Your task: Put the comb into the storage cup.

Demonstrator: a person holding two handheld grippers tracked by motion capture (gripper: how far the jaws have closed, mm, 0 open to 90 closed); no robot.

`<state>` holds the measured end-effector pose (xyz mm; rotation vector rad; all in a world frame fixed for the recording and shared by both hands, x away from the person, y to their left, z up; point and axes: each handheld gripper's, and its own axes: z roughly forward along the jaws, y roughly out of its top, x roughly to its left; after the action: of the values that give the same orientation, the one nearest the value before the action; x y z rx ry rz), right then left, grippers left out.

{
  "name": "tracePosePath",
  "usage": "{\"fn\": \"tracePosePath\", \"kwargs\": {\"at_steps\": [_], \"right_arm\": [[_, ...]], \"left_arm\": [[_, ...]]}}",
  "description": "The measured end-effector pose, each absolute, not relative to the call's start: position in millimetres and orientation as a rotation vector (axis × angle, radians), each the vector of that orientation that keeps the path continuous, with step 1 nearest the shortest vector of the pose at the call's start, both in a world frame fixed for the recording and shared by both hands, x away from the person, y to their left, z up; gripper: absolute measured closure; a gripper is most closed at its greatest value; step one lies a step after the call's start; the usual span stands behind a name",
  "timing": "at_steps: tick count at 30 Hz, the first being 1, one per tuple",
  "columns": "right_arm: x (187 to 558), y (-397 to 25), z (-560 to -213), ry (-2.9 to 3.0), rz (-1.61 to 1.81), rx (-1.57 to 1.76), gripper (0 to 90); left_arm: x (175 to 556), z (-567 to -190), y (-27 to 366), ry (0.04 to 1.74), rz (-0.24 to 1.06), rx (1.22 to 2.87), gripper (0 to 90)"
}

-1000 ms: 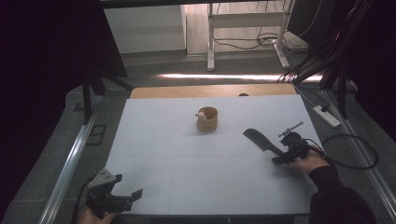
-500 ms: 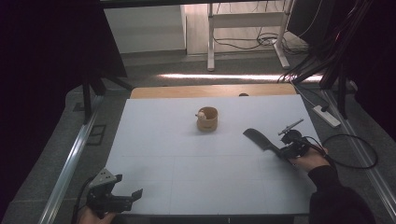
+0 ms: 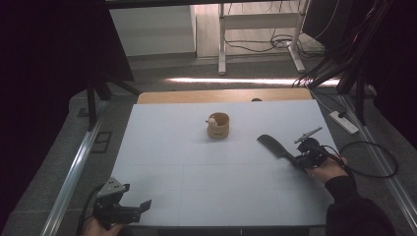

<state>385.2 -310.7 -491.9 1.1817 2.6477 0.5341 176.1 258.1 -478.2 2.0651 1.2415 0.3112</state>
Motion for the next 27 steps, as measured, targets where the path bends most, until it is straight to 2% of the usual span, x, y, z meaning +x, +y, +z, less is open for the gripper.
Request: {"fn": "tracePosePath", "kwargs": {"at_steps": [10,18,27], "right_arm": [[374,-313,-482,2.594,0.646,1.129,73.3],[364,-313,-474,2.566,0.700,1.061,73.3],[351,-313,-465,2.530,0.763,1.025,73.3]], "left_arm": [[181,-474,257,1.181,0.262,2.047,0.0],[190,-464,253,1.117,0.277,2.008,0.0],[210,-454,246,1.057,0.296,2.049,0.7]]}}
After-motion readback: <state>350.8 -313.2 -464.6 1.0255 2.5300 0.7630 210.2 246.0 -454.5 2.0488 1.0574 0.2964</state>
